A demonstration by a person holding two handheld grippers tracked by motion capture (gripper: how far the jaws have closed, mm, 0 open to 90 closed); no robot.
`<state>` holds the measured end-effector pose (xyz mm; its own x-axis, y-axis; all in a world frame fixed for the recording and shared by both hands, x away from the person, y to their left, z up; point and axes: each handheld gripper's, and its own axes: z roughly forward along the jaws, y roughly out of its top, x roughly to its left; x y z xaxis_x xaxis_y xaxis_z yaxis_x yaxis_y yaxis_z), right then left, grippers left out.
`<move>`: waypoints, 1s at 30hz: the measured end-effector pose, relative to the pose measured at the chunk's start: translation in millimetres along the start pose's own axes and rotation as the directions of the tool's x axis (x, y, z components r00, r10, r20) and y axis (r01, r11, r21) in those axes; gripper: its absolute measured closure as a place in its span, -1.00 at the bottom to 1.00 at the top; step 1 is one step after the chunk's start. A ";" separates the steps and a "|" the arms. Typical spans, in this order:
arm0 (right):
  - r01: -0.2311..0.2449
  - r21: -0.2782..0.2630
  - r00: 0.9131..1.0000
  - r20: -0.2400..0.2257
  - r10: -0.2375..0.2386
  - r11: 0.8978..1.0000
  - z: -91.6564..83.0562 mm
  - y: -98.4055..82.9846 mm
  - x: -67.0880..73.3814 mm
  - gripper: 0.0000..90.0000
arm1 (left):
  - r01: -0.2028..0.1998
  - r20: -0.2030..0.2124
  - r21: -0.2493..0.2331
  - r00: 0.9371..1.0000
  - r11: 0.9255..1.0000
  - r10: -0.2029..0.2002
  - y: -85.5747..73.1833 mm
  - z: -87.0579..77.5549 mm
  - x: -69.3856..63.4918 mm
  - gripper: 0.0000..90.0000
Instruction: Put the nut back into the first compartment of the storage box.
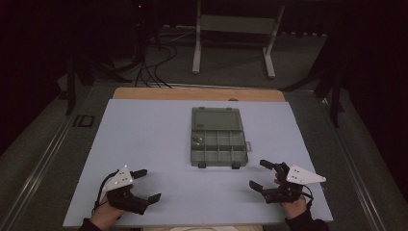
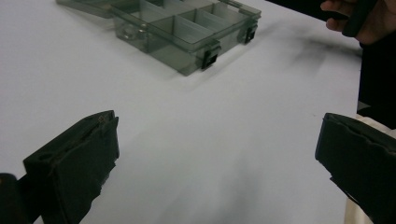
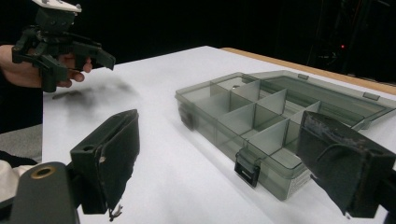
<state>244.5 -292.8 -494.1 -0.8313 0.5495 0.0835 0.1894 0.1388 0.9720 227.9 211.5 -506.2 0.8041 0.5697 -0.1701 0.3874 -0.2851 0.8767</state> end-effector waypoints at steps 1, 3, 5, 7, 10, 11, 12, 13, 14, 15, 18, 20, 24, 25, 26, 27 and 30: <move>0.000 0.000 1.000 0.000 0.000 1.000 0.0 0.0 0.0 -0.70 | 0.000 0.000 0.000 1.000 1.000 0.000 0.0 0.0 0.0 -0.99; 0.000 0.001 1.000 0.000 0.000 1.000 0.3 -0.2 -0.2 -0.70 | 0.014 -0.021 -0.004 1.000 1.000 -0.014 -5.2 -6.1 2.7 -0.99; 0.001 0.002 1.000 0.000 -0.001 1.000 0.5 -0.2 -0.1 -0.70 | 0.018 -0.023 -0.007 1.000 1.000 -0.019 -6.7 -7.9 3.8 -0.99; 0.001 0.002 1.000 -0.001 -0.001 1.000 0.6 -0.1 0.2 -0.70 | 0.022 -0.032 -0.007 0.999 1.000 -0.022 -8.8 -10.5 5.3 -0.99; 0.001 0.001 1.000 0.001 -0.001 1.000 0.3 -0.1 -0.1 -0.70 | 0.026 -0.049 -0.022 0.998 0.999 -0.027 -12.7 -13.5 9.9 -0.99; 0.001 0.001 1.000 0.001 -0.001 1.000 0.3 -0.1 -0.1 -0.70 | 0.026 -0.049 -0.022 0.998 0.999 -0.027 -12.7 -13.5 9.9 -0.99; 0.001 0.002 1.000 0.001 -0.001 1.000 0.1 -0.1 -0.1 -0.70 | 0.039 -0.056 -0.028 0.998 0.999 -0.040 -14.8 -14.1 12.4 -0.99; 0.002 0.002 1.000 0.001 -0.002 1.000 0.1 -0.1 -0.1 -0.70 | 0.035 -0.063 -0.027 0.997 0.999 -0.037 -15.6 -14.4 13.2 -0.99; 0.003 0.002 1.000 0.001 -0.003 1.000 0.2 -0.1 -0.1 -0.70 | 0.034 -0.070 -0.033 0.997 0.999 -0.036 -16.6 -14.5 13.6 -0.99; 0.002 0.002 1.000 0.001 -0.002 1.000 0.2 -0.2 -0.1 -0.70 | 0.034 -0.070 -0.033 0.997 0.999 -0.036 -16.6 -14.5 13.6 -0.99; 0.002 0.002 1.000 -0.001 -0.002 1.000 0.2 -0.2 -0.2 -0.70 | 0.044 -0.081 -0.045 0.996 0.998 -0.048 -18.7 -16.1 16.3 -0.99; 0.002 0.004 1.000 -0.002 -0.002 1.000 0.5 -0.3 -0.1 -0.70 | 0.047 -0.082 -0.055 0.995 0.997 -0.051 -19.1 -16.7 16.6 -0.99; 0.003 0.006 1.000 -0.003 -0.003 1.000 0.9 -0.3 0.0 -0.70 | 0.041 -0.090 -0.057 0.995 0.998 -0.046 -19.4 -17.8 16.0 -0.99; 0.004 0.006 1.000 -0.002 -0.004 1.000 0.9 -0.3 0.1 -0.70 | 0.040 -0.089 -0.058 0.995 0.998 -0.045 -19.4 -17.9 15.9 -0.99; 0.004 0.006 1.000 -0.002 -0.004 1.000 0.8 -0.3 0.1 -0.70 | 0.037 -0.090 -0.057 0.995 0.998 -0.042 -19.5 -17.9 15.7 -0.99; 0.004 0.006 1.000 -0.002 -0.004 1.000 0.8 -0.3 0.1 -0.70 | 0.037 -0.090 -0.057 0.995 0.998 -0.042 -19.5 -17.9 15.7 -0.99; 0.003 0.006 1.000 -0.002 -0.003 1.000 0.9 -0.3 0.0 -0.70 | 0.034 -0.090 -0.056 0.995 0.998 -0.039 -19.5 -17.4 15.3 -0.99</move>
<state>244.8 -292.1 -494.6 -0.8331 0.5471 0.0808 0.1897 0.1455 0.9710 224.8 239.2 -518.1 0.7444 0.6475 -0.1628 0.3888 -0.2221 0.8942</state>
